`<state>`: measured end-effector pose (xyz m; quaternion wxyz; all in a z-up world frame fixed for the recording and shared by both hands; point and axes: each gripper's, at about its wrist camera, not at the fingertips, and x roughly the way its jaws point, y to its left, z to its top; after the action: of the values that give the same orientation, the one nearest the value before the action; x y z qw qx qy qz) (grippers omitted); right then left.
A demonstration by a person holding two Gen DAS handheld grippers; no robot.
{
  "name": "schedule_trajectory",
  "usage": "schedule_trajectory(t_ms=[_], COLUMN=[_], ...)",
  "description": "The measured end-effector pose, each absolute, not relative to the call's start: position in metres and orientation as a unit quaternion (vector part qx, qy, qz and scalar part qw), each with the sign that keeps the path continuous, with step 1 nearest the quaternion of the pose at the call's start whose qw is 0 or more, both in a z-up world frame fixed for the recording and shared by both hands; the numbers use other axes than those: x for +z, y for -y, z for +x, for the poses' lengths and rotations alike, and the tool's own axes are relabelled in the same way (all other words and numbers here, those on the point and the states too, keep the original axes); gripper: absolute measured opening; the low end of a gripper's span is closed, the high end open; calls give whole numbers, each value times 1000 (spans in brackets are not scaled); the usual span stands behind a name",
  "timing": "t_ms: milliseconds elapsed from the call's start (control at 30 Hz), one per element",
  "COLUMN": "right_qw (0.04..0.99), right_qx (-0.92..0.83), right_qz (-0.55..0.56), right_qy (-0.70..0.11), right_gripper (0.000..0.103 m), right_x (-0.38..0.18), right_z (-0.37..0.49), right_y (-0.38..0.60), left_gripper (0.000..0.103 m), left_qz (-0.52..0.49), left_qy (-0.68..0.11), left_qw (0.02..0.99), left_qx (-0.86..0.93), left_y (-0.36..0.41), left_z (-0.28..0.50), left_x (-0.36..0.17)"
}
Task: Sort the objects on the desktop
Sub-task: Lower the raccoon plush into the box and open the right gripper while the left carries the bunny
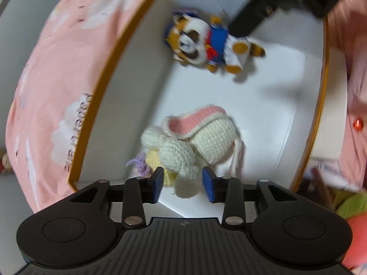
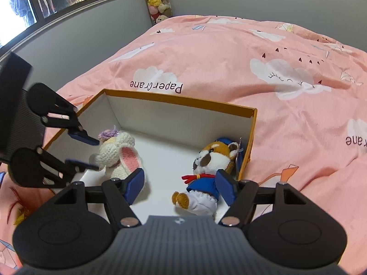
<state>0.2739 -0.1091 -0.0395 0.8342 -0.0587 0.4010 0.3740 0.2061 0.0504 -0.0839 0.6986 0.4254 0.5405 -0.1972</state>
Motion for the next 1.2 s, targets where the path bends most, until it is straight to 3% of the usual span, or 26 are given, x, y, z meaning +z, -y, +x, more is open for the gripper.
schedule_trajectory(t_ms=[167, 300, 400, 500, 700, 867, 1000, 1200], right_qw=[835, 836, 837, 836, 834, 836, 835, 836], right_qx=[368, 370, 371, 373, 376, 373, 372, 372], right_qz=[-42, -32, -36, -39, -40, -45, -53, -60], right_qy=[-406, -405, -401, -400, -401, -400, -401, -400], right_gripper=[73, 73, 74, 74, 74, 71, 69, 68], right_x=[-41, -41, -40, -42, -43, -43, -43, -43], right_z=[278, 278, 276, 275, 274, 273, 273, 272], right_y=[115, 117, 117, 117, 118, 117, 116, 113], left_gripper=[71, 78, 75, 62, 44, 43, 44, 53], left_qz=[449, 480, 471, 437, 207, -6, -255, -327], left_qy=[-548, -533, -532, -541, -602, -631, -640, -613], left_qw=[671, 664, 678, 701, 760, 768, 719, 717], left_qx=[-217, -213, -191, -154, -129, -113, -91, -55], left_y=[-46, -38, -38, -43, -78, -111, -151, -165], left_z=[220, 225, 235, 249, 276, 284, 284, 274], left_x=[-102, -116, -123, -121, -86, -80, -102, -115])
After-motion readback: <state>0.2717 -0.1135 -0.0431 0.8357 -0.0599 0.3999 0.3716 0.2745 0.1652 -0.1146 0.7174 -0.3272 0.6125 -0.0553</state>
